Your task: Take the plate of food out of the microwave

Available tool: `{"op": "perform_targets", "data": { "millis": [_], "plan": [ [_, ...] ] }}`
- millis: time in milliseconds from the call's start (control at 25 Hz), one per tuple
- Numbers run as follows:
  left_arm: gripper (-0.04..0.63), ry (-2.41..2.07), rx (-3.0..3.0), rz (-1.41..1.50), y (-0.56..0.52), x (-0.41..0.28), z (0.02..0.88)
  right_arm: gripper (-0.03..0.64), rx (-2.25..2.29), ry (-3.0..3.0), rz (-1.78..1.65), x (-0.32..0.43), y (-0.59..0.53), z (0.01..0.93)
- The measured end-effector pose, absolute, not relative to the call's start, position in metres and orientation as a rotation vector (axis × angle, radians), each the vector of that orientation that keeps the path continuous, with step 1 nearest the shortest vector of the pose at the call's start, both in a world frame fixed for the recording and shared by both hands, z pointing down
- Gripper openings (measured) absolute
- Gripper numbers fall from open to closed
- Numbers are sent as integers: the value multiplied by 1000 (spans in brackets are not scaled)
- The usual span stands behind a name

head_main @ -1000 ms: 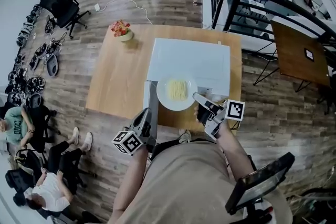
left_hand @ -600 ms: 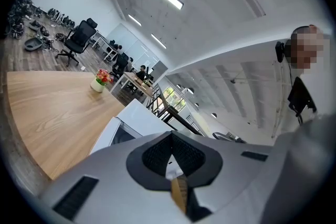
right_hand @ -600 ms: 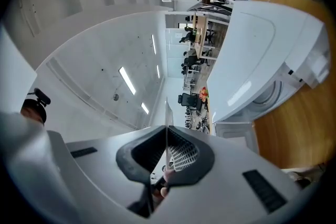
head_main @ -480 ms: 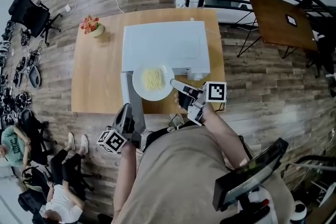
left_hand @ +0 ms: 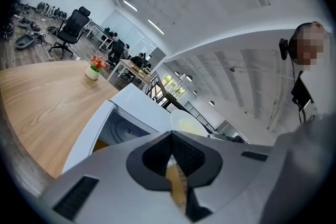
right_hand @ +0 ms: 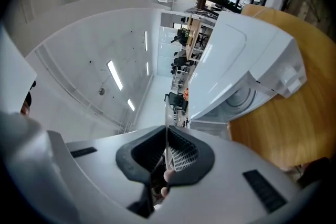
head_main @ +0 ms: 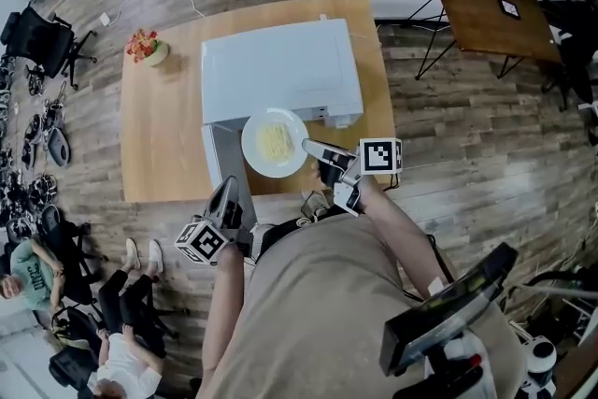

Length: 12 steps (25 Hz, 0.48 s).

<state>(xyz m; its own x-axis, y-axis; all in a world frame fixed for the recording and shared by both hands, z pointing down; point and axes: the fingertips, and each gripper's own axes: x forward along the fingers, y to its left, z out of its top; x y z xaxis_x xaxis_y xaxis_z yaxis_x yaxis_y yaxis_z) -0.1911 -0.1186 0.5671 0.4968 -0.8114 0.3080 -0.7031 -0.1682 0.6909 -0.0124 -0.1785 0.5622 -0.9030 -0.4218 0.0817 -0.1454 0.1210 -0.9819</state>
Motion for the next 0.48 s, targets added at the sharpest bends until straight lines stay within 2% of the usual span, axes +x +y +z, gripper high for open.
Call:
{"op": "perform_targets", "data": {
  "millis": [480],
  "plan": [
    [3,-1200,1925,-93,-118,-159,593,15,-642,2194,-2060,-3,-159,639]
  ]
}}
